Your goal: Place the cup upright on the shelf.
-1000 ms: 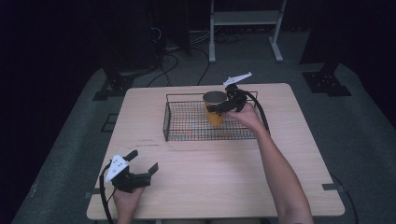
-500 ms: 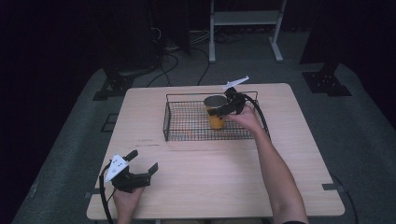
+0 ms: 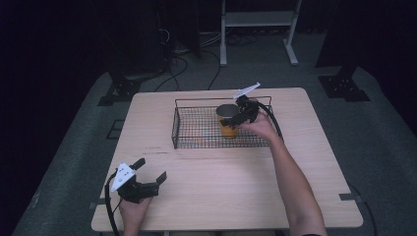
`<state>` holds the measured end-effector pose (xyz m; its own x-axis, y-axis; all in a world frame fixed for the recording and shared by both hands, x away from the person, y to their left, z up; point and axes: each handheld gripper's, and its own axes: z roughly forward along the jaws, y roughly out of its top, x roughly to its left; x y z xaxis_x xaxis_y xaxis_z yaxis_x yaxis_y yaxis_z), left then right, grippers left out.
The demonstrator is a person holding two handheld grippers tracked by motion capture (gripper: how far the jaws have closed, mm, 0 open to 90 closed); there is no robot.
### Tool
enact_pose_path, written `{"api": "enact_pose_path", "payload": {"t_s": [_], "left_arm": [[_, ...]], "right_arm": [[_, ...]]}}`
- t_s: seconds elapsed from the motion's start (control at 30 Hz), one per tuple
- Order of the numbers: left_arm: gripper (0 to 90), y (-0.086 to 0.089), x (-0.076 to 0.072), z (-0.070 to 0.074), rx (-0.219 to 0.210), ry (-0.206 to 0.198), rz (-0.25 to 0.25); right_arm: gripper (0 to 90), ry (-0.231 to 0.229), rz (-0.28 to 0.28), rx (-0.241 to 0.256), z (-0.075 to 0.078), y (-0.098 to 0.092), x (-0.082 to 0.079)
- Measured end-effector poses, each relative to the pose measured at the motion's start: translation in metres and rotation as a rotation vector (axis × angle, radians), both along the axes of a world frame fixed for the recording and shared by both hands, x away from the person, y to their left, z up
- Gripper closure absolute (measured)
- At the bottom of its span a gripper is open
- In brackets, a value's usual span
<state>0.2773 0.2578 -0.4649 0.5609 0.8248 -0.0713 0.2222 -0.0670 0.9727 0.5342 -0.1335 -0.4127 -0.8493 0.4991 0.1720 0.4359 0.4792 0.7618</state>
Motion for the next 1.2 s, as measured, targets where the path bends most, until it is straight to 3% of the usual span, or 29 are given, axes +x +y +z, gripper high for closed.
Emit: {"api": "enact_pose_path", "payload": {"t_s": [0.47, 0.57, 0.73, 1.2], "left_arm": [[0.0, 0.0, 0.0, 0.0, -0.001, -0.001, 0.001], [0.0, 0.0, 0.0, 0.0, 0.0, -0.001, 0.001], [0.0, 0.0, 0.0, 0.0, 0.002, -0.001, 0.002], [0.0, 0.0, 0.0, 0.0, 0.003, -0.002, 0.001]], "right_arm": [[11.0, -0.018, 0.019, -0.054, 0.003, 0.0, -0.004], [6.2, -0.047, 0.02, -0.063, 0.005, 0.002, -0.006], [2.2, -0.055, 0.022, -0.087, 0.006, 0.003, -0.008], [0.8, -0.056, 0.019, -0.028, 0.015, -0.005, -0.014]]}}
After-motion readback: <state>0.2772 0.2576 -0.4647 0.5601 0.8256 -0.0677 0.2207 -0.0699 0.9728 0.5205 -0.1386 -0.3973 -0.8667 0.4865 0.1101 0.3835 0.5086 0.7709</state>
